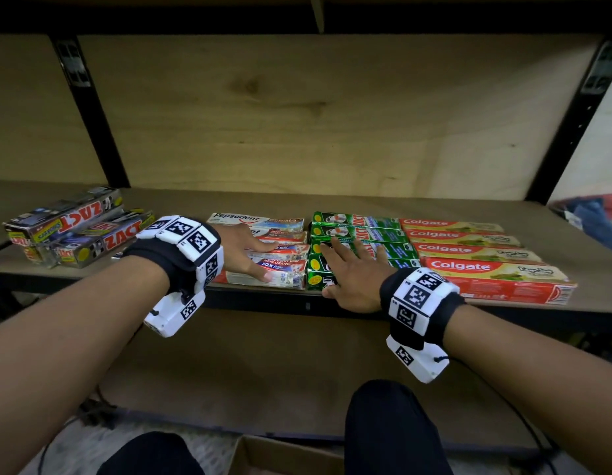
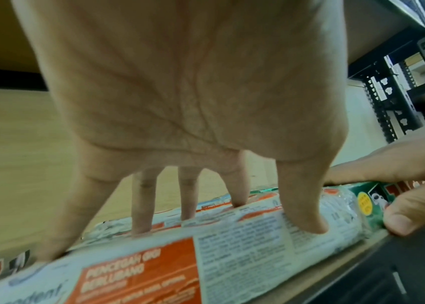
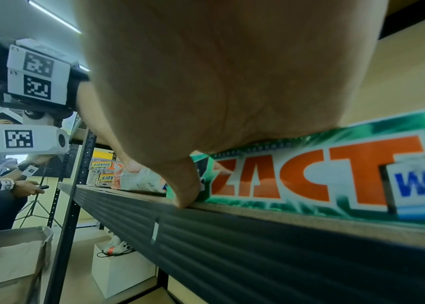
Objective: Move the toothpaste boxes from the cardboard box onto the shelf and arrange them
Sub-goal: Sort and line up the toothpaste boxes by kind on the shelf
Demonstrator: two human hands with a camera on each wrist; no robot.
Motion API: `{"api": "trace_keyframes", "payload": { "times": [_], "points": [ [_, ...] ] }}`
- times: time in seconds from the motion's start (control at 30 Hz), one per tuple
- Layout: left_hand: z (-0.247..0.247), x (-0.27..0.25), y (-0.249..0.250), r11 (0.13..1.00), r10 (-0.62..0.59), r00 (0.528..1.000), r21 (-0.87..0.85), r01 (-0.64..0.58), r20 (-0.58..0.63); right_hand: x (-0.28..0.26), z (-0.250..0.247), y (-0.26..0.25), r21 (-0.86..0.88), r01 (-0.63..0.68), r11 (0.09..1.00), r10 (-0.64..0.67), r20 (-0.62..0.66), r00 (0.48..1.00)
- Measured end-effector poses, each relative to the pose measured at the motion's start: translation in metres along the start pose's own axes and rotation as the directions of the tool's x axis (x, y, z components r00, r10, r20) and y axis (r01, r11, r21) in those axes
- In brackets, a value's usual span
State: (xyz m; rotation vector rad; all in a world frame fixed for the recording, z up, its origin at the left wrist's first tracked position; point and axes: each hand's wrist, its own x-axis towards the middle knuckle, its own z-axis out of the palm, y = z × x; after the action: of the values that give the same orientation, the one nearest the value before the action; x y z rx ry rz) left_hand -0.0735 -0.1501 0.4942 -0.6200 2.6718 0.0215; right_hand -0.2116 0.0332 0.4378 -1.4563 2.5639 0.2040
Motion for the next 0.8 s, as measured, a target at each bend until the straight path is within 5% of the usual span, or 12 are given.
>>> {"api": "trace_keyframes", "payload": {
  "times": [0.27, 0.4, 0.53, 0.8],
  "points": [
    [-0.007, 0.008, -0.010, 0.993, 0.004, 0.999, -0.119, -0.011, -0.054, 0.003, 0.004, 0.001, -0.002, 0.004, 1.000, -0.004, -0.028, 1.000],
    [-0.017, 0.034, -0.037, 0.949, -0.222, 0.938, -0.278, 0.146, -0.267, 0.004, 0.006, 0.001, 0.007, 0.013, 1.000, -0.012, -0.045, 0.999],
    [-0.019, 0.051, -0.059, 0.883, -0.344, 0.927, -0.389, 0.264, -0.151, 0.006, 0.003, 0.001, 0.008, 0.001, 1.000, -0.001, -0.023, 1.000],
    [-0.021, 0.065, -0.061, 0.894, -0.282, 0.958, -0.376, 0.245, -0.045, 0.007, 0.003, 0.001, 0.008, -0.002, 1.000, 0.002, -0.025, 1.000]
  ]
}}
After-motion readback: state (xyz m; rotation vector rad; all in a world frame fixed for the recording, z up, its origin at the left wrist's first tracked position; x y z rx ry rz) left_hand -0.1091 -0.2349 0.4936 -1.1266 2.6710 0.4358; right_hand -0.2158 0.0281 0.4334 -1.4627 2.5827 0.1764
